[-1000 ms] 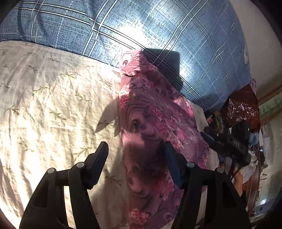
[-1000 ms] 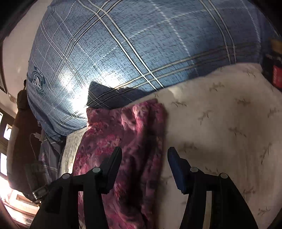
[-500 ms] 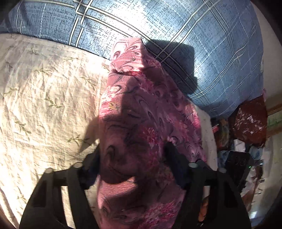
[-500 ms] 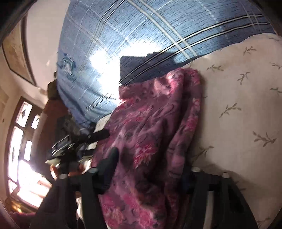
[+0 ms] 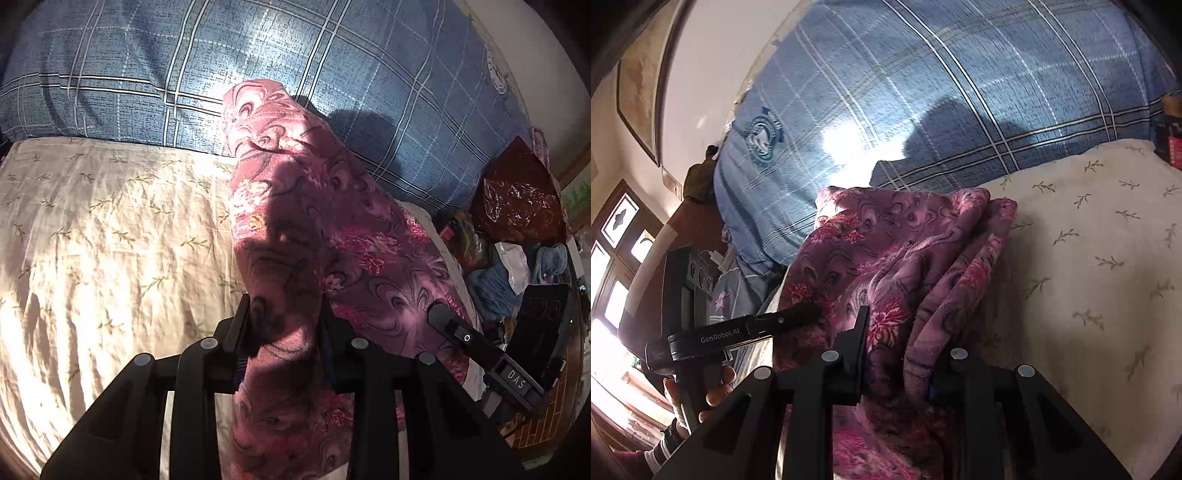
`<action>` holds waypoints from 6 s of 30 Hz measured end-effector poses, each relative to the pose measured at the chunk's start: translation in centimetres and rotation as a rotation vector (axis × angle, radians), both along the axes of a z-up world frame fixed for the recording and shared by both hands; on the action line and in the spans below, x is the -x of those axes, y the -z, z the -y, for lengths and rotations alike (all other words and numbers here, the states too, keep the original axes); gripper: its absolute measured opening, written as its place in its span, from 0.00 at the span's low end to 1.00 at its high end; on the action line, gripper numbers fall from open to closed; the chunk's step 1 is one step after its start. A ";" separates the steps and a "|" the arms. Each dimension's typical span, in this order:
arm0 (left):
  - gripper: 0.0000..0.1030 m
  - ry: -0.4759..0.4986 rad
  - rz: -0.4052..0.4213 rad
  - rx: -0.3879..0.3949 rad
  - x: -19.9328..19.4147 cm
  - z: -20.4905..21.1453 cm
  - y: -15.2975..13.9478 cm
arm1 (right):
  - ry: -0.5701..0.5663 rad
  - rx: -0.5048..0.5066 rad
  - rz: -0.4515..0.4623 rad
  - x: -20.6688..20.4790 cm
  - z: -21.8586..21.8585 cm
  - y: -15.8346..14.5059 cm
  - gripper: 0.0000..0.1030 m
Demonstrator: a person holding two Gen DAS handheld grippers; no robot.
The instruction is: Fold small clothes
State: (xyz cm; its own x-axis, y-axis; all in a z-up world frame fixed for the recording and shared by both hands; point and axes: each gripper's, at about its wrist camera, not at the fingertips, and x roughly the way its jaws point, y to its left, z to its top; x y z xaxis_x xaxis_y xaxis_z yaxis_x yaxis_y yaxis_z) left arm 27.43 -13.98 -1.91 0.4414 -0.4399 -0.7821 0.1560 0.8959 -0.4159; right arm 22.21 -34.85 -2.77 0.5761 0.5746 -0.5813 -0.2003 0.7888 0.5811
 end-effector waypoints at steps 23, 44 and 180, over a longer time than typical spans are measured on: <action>0.52 -0.046 -0.154 0.125 -2.8 -5.0 2.1 | 0.315 -0.107 -0.130 -0.8 6.7 2.6 0.49; 0.60 0.082 -0.187 0.194 -6.3 -1.9 4.4 | 0.171 -0.266 -0.169 -4.7 10.1 5.9 0.66; 0.81 -0.049 0.198 -0.499 28.1 -12.1 2.7 | -0.021 0.749 -0.006 24.5 -12.5 0.2 1.00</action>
State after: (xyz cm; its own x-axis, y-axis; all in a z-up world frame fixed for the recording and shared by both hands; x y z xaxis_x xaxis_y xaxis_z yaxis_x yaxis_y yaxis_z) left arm -0.72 -1.92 -4.64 0.6120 -0.0110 -0.7908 0.1410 0.9854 0.0954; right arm -2.27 -22.35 -2.95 0.5651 0.0343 -0.8243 -0.2183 0.9698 -0.1093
